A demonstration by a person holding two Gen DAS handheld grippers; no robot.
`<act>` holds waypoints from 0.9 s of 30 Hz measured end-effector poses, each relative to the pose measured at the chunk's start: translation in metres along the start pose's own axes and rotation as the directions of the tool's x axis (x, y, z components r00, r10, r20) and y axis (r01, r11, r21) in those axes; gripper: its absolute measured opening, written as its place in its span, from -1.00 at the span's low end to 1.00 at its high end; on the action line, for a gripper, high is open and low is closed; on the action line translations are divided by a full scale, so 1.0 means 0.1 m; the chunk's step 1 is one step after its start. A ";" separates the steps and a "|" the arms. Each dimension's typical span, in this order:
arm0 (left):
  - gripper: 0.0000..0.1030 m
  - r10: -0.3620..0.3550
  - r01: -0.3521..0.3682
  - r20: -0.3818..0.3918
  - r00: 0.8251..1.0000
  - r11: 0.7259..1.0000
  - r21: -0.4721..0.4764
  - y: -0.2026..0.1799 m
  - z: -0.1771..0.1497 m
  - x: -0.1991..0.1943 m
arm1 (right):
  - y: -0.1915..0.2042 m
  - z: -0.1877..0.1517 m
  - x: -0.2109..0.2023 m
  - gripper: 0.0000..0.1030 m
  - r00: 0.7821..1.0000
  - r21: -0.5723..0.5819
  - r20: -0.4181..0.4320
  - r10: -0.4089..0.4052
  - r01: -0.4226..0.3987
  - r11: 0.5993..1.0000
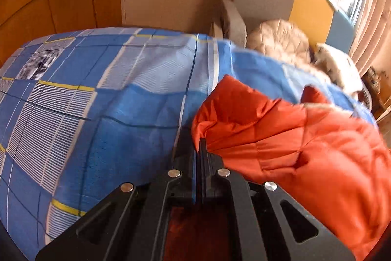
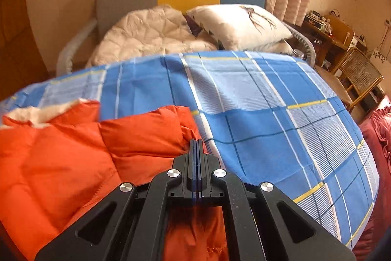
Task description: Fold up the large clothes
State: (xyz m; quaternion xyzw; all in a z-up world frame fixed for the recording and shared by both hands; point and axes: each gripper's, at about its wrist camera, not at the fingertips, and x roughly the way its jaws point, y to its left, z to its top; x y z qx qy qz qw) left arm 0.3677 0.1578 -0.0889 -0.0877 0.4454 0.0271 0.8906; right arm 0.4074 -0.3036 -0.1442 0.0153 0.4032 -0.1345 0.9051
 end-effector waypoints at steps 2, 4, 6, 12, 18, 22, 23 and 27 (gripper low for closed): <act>-0.92 0.002 -0.003 -0.020 1.000 1.000 -0.007 0.00 0.00 0.05 | 0.00 -0.02 0.11 -1.00 0.999 0.011 -0.033 -0.017 0.018 1.000; -0.84 0.003 -0.004 -0.025 1.000 1.000 -0.013 0.00 0.01 0.00 | -0.01 -0.01 0.17 -1.00 0.998 0.016 -0.061 -0.009 0.010 1.000; -0.35 0.020 -0.020 -0.011 1.000 0.999 -0.033 0.06 0.00 -0.11 | -0.02 0.01 0.14 -1.00 0.998 0.015 -0.056 -0.001 0.002 1.000; 0.29 -0.090 0.099 0.086 0.992 0.988 -0.115 0.39 -0.22 -0.60 | -0.12 -0.02 -0.42 0.30 0.997 0.064 0.049 0.067 -0.070 0.996; 0.33 -0.185 0.196 0.081 0.979 0.967 -0.162 0.67 -0.75 -0.82 | 0.26 -0.33 -1.19 0.30 0.953 -0.015 0.139 0.271 -0.271 0.962; 0.29 -0.321 0.327 0.064 0.945 0.920 -0.216 0.79 -1.14 -0.87 | 0.72 -0.59 -1.52 0.30 0.908 -0.082 0.139 0.395 -0.387 0.919; 0.24 -0.363 0.365 0.054 0.930 0.902 -0.231 0.79 -1.22 -0.85 | 0.85 -0.66 -1.57 0.30 0.896 -0.101 0.134 0.424 -0.413 0.905; -0.23 -0.456 0.451 0.037 0.889 0.862 -0.231 0.68 -1.39 -0.80 | 1.24 -0.82 -1.60 0.30 0.882 -0.168 0.108 0.458 -0.438 0.883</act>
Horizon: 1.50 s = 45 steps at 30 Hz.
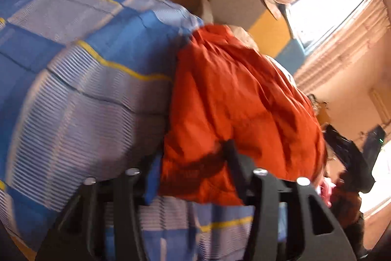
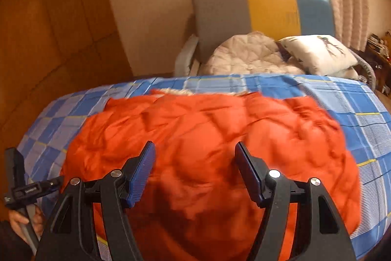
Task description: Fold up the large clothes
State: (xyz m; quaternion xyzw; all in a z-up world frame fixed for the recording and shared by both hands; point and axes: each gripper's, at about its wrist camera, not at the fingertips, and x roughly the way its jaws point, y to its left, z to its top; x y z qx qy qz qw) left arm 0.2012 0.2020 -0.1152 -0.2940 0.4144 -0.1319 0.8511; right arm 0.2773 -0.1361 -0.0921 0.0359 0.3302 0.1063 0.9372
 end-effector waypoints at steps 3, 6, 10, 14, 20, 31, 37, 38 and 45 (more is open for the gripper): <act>-0.71 -0.051 0.051 0.010 0.999 0.999 -0.009 -0.02 -0.05 -0.04 | 0.09 -0.05 0.23 0.30 0.999 -0.021 -0.042 -0.024 0.024 1.000; -0.77 -0.071 0.071 0.011 0.997 0.997 0.008 -0.07 -0.11 -0.11 | 0.05 -0.08 0.49 0.30 0.993 -0.021 -0.102 -0.064 0.062 0.998; -0.79 -0.093 0.093 0.015 0.996 0.996 0.014 -0.12 -0.15 -0.21 | -0.04 -0.17 0.78 0.30 0.982 -0.025 -0.167 -0.088 0.085 0.996; -0.70 -0.026 0.023 0.036 0.999 0.998 0.060 -0.26 -0.13 -0.36 | -0.06 -0.19 0.94 0.31 0.972 -0.031 -0.208 -0.106 0.102 0.994; -0.09 0.132 -0.161 0.161 0.978 0.969 0.185 -0.69 0.03 -0.59 | -0.09 -0.17 0.61 0.32 0.981 0.027 -0.183 -0.058 0.064 0.998; 0.02 0.117 -0.152 0.134 0.984 0.945 0.289 -1.63 0.10 0.00 | -0.46 -0.33 -0.17 0.42 0.990 0.084 -0.072 -0.118 0.124 0.989; 0.03 0.144 -0.184 0.133 0.981 0.910 0.372 -2.03 0.03 0.21 | -0.57 -0.46 -0.32 0.42 0.986 0.081 -0.062 -0.156 0.161 0.984; 0.03 0.144 -0.183 0.127 0.981 0.904 0.386 -2.10 0.01 0.25 | -0.60 -0.48 -0.32 0.42 0.985 0.083 -0.065 -0.162 0.167 0.982; 0.01 0.167 -0.189 0.089 0.982 0.877 0.442 -2.28 -0.03 0.52 | -0.80 -0.56 -0.20 0.42 0.981 0.114 -0.093 -0.171 0.181 0.977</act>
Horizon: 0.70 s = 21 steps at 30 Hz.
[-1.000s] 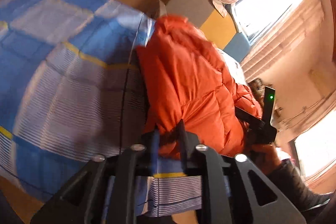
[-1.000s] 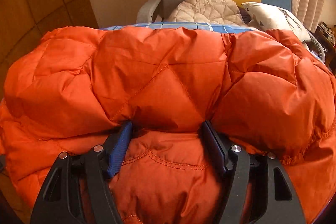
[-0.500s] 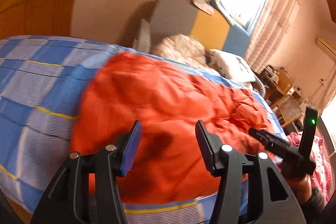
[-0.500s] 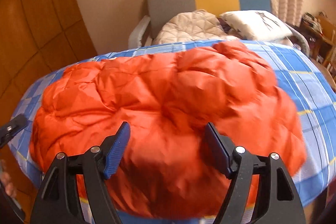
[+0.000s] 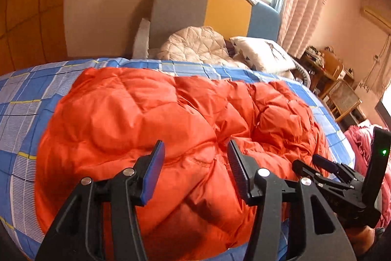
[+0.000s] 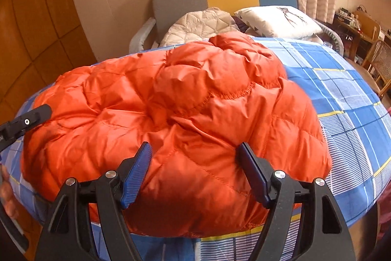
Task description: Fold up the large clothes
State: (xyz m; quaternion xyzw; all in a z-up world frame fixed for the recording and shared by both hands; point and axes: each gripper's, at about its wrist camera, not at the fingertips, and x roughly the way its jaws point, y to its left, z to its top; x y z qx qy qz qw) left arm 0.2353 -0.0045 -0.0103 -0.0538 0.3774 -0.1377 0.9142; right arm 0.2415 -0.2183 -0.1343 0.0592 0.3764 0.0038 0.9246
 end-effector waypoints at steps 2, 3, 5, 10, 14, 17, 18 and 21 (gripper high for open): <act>0.01 0.002 -0.001 -0.019 1.000 1.000 0.006 -0.04 0.00 0.09 | -0.05 0.01 0.00 0.42 1.000 0.021 -0.005 0.019 -0.019 1.000; 0.01 0.003 -0.003 -0.025 1.000 1.000 0.006 -0.04 0.00 0.12 | -0.09 0.01 -0.03 0.42 0.999 0.035 -0.005 0.035 -0.034 0.999; 0.01 0.009 -0.008 -0.046 0.999 1.000 0.008 -0.04 -0.02 0.21 | -0.17 0.01 -0.06 0.42 0.998 0.073 -0.007 0.062 -0.061 0.995; 0.01 0.020 -0.020 -0.074 0.997 1.000 0.005 0.01 -0.10 0.38 | -0.42 -0.05 -0.21 0.42 0.996 0.175 -0.001 0.090 -0.088 0.981; 0.02 0.013 -0.013 -0.085 0.996 1.000 0.009 0.03 -0.14 0.45 | -0.58 -0.20 -0.33 0.42 0.998 0.250 -0.005 0.070 -0.067 0.966; 0.03 0.010 -0.008 -0.086 0.996 1.000 0.021 0.03 -0.17 0.48 | -0.79 -0.35 -0.40 0.42 0.996 0.369 -0.001 0.089 -0.082 0.926; 0.03 0.008 -0.006 -0.086 0.996 1.000 0.023 0.04 -0.18 0.49 | -0.87 -0.38 -0.41 0.43 0.995 0.404 0.000 0.099 -0.090 0.910; 0.03 -0.005 0.007 -0.084 0.996 1.000 0.018 0.06 -0.21 0.50 | -1.07 -0.50 -0.35 0.42 0.988 0.524 -0.001 0.157 -0.133 0.841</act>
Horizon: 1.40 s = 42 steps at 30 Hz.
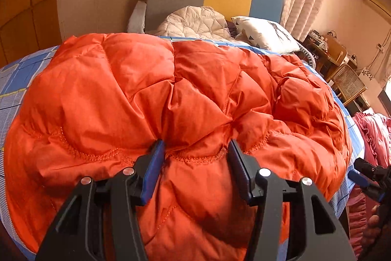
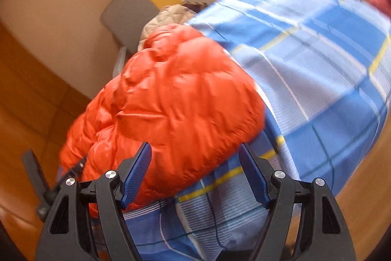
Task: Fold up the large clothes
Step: 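Grasp the jacket edge with the right tool and lift it up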
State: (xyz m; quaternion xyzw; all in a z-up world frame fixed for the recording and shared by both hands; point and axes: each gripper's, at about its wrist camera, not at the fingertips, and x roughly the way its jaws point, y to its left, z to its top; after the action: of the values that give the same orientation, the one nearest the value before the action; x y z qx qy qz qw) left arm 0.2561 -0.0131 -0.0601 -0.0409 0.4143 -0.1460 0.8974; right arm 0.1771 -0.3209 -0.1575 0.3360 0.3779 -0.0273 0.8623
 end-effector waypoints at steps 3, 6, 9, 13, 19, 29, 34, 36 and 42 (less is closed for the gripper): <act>0.04 -0.013 0.013 -0.003 1.000 1.000 -0.008 0.04 -0.02 0.01 | -0.18 0.01 0.07 0.43 0.996 0.120 -0.024 0.083 -0.080 0.990; 0.04 -0.030 0.030 -0.007 1.000 0.999 -0.018 0.07 -0.03 0.02 | -0.29 -0.02 0.19 0.43 0.988 0.218 -0.043 0.149 -0.136 0.966; 0.04 -0.046 0.046 -0.010 0.999 0.999 -0.024 0.10 -0.05 0.03 | -0.31 -0.06 0.30 0.43 0.979 0.278 -0.050 0.198 -0.177 0.944; 0.04 -0.074 0.073 -0.016 0.997 0.996 -0.042 0.15 -0.05 0.05 | -0.31 -0.07 0.44 0.49 0.973 0.335 -0.034 0.228 -0.204 0.920; 0.03 -0.110 0.107 -0.027 0.994 0.992 -0.073 0.21 -0.05 0.10 | -0.28 0.03 0.56 0.49 0.964 0.378 0.019 0.264 -0.251 0.891; 0.03 -0.100 0.098 -0.027 0.995 0.993 -0.061 0.18 -0.10 0.16 | -0.12 0.19 0.58 -0.39 0.970 0.290 0.008 0.243 -0.234 0.928; 0.03 -0.101 0.099 -0.025 0.995 0.993 -0.068 0.20 -0.09 0.16 | 0.03 0.26 0.49 -0.61 0.976 0.182 0.005 0.218 -0.215 0.959; 0.02 -0.092 0.091 -0.025 0.995 0.994 -0.062 0.17 -0.09 0.16 | 0.13 0.29 0.42 -0.64 0.975 0.142 0.013 0.221 -0.221 0.965; 0.00 -0.080 0.078 -0.019 0.997 0.995 -0.060 0.13 -0.09 0.18 | 0.53 0.27 0.14 -0.68 0.968 -0.034 0.048 0.245 -0.243 0.969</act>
State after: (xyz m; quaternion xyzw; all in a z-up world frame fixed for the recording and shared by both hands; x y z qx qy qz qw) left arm 0.2634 -0.0051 -0.0812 -0.0823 0.4263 -0.1694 0.8848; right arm 0.2203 -0.2934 -0.1244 0.3669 0.3117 0.0756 0.8732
